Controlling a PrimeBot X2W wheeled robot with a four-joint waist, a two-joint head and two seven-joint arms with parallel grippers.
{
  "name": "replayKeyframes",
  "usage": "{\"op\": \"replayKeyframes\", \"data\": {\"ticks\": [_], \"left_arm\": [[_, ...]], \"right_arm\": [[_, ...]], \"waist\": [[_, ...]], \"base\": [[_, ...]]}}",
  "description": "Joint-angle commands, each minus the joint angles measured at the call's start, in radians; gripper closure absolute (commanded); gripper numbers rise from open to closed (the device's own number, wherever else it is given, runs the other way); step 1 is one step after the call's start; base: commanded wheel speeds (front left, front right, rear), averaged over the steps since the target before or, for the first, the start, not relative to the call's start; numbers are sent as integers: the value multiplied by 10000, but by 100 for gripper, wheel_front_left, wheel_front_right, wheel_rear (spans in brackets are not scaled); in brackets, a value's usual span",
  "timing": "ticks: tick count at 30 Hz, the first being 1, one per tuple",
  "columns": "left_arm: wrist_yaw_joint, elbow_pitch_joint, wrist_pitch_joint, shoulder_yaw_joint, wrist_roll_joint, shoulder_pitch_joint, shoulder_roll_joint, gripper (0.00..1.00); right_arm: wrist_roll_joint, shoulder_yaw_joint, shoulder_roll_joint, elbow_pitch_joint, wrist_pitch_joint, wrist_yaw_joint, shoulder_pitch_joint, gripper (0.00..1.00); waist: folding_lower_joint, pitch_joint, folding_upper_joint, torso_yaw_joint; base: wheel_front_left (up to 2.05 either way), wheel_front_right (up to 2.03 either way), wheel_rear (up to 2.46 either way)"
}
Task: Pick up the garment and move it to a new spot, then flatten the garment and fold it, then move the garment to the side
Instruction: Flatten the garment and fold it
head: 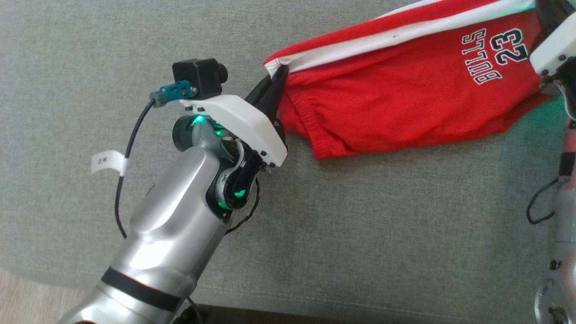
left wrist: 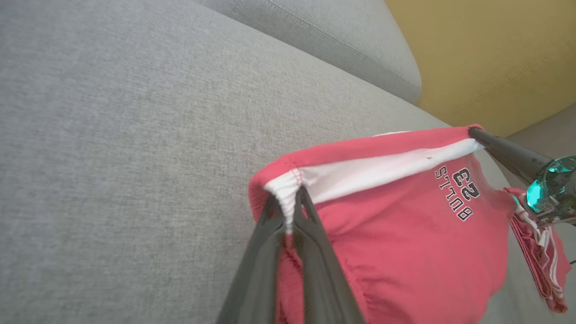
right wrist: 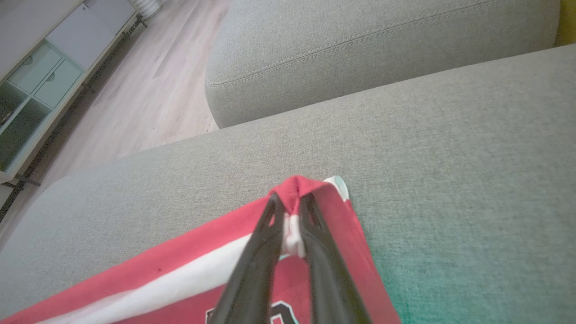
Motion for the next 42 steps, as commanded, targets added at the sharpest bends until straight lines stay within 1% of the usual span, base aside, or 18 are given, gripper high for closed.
{"op": "replayKeyframes", "data": {"ticks": [1, 2, 3, 7, 10, 12, 14, 16, 18, 19, 23, 26, 30, 31, 32, 37, 40, 42], "left_arm": [[-59, -189, -146, 227, 21, -294, 151, 67], [-141, -140, -196, 201, -4, -298, 135, 25], [-180, -91, -277, 200, -8, -294, 127, 0], [-92, 17, -587, 237, 81, -144, 178, 0], [65, -289, -852, 185, 333, 136, 426, 0], [337, -674, -1155, 128, 683, 397, 672, 0], [721, -1141, -1561, 92, 1102, 709, 908, 0], [1136, -1613, -2076, 82, 1561, 1022, 1096, 0], [1429, -2062, -2426, 47, 1898, 1355, 1142, 0], [1429, -2062, -2426, 47, 1898, 1355, 1142, 0], [1776, -2633, -2812, 120, 2527, 1895, 1075, 0], [1790, -3022, -2887, 273, 3033, 2207, 896, 0], [1556, -3632, -2896, 673, 3979, 2710, 644, 0], [1453, -3681, -2897, 754, 4100, 2887, 565, 0], [1331, -3704, -2897, 856, 4130, 3080, 476, 0], [877, -3769, -2898, 1546, 4582, 3884, 251, 0], [721, -3841, -2899, 2055, 4983, 4397, 179, 0], [583, -3955, -2899, 2391, 5260, 4708, 135, 0]], "right_arm": [[78, 191, -105, -277, -165, -9, -329, 0], [133, 162, -96, -219, -319, -9, -350, 0], [172, 146, -92, -205, -502, -9, -370, 0], [305, 409, -286, -377, -805, -9, -168, 0], [44, 1037, -828, -855, -636, -9, 280, 0], [-228, 1549, -1299, -1216, -321, -9, 644, 0], [-519, 1875, -1727, -1445, -2, -9, 948, 0], [-736, 2027, -1998, -1506, 301, -9, 1155, 0], [-871, 2024, -2034, -1456, 555, -9, 1266, 0], [-871, 2024, -2034, -1456, 555, -9, 1266, 0], [-1108, 1935, -1917, -1141, 977, -9, 1283, 0], [-1346, 1798, -1819, -731, 1288, -9, 1217, 0], [-1401, 1644, -1608, -270, 1527, -9, 1126, 0], [-1306, 1569, -1528, -182, 1485, -9, 1103, 58], [-1188, 1496, -1442, -108, 1427, -9, 1083, 100], [-599, 1292, -1397, 65, 886, -9, 1128, 100], [-380, 914, -1534, 147, 490, -9, 1319, 100], [-342, 581, -1743, 231, 255, -9, 1503, 100]], "waist": [[-2, -24, 0, 20], [-2, -39, 0, 22], [-2, -56, 0, 18], [-2, -175, 0, -53], [-2, -243, 0, -158], [-2, -269, 0, -215], [-2, -282, 0, -243], [-2, -268, 0, -230], [-2, -221, 0, -165], [-2, -221, 0, -165], [-2, -104, 0, 54], [-2, -63, 0, 221], [-2, -82, 0, 391], [-2, -111, 0, 411], [-2, -145, 0, 411], [-2, -458, 0, 212], [-2, -744, 0, 6], [-2, -924, 0, -108]], "base": [[0, 0, 0], [0, 0, 0], [0, 0, 0], [0, 0, 0], [0, 0, 0], [0, 0, 0], [0, 0, 0], [0, 0, 0], [0, 0, 0], [0, 0, 0], [0, 0, 0], [0, 0, 0], [0, 0, 0], [0, 0, 0], [0, 0, 0], [0, 0, 0], [0, 0, 0], [0, 0, 0]]}}
